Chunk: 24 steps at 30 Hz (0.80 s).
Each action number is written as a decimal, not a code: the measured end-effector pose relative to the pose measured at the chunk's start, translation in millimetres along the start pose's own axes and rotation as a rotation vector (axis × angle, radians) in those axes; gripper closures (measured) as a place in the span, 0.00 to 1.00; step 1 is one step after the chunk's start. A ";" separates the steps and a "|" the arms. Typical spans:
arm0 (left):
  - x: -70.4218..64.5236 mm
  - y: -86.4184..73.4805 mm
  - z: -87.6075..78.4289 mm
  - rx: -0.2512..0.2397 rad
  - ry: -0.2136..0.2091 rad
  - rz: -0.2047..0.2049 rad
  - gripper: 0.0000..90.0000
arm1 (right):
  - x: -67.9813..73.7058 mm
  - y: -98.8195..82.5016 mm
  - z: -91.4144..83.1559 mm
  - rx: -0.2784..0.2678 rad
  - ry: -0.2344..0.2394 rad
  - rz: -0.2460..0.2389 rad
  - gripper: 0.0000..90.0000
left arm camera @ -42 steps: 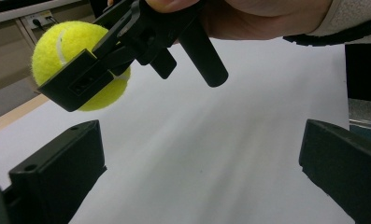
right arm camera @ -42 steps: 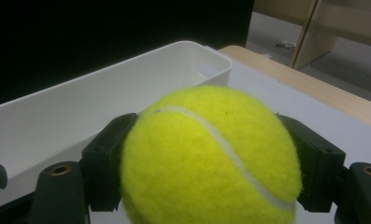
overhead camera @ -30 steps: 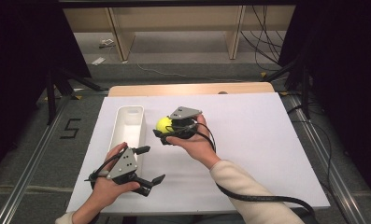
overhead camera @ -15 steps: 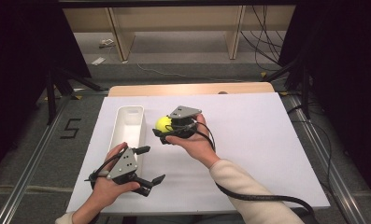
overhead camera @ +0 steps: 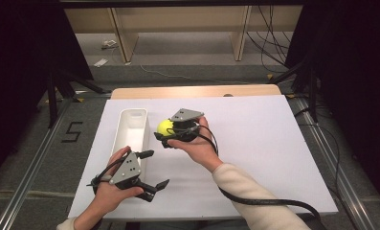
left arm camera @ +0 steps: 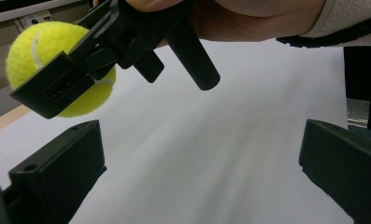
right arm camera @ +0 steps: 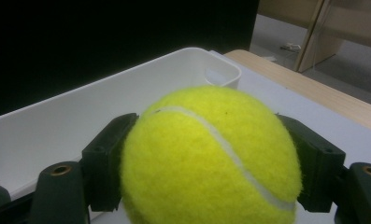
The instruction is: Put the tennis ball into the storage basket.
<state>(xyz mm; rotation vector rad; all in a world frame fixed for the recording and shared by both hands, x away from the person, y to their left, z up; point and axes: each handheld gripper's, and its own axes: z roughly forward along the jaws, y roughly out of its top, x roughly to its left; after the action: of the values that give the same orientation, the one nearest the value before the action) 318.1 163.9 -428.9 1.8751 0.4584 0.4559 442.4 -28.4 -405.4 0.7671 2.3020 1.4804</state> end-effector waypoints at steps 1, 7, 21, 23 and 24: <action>-0.1 0.0 0.1 0.001 0.000 0.000 0.00 | 0.2 0.1 0.1 0.001 0.000 -0.001 0.30; -0.5 0.0 0.6 0.002 -0.004 0.001 0.00 | 1.4 1.6 1.1 0.001 0.004 -0.004 0.30; -0.6 0.1 0.5 0.001 -0.004 0.001 0.00 | 2.3 5.2 3.9 0.001 0.006 -0.008 0.30; -0.7 0.0 0.6 0.002 -0.004 0.001 0.00 | 2.3 5.8 4.3 0.001 0.005 -0.009 0.30; -0.7 0.0 0.6 0.003 -0.004 0.002 0.00 | 2.6 6.1 4.5 0.001 0.005 -0.007 0.30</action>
<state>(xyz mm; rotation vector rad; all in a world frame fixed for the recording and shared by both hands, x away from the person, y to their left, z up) 317.8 163.1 -429.1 1.8794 0.4552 0.4525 444.3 -21.6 -401.8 0.7553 2.3069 1.4801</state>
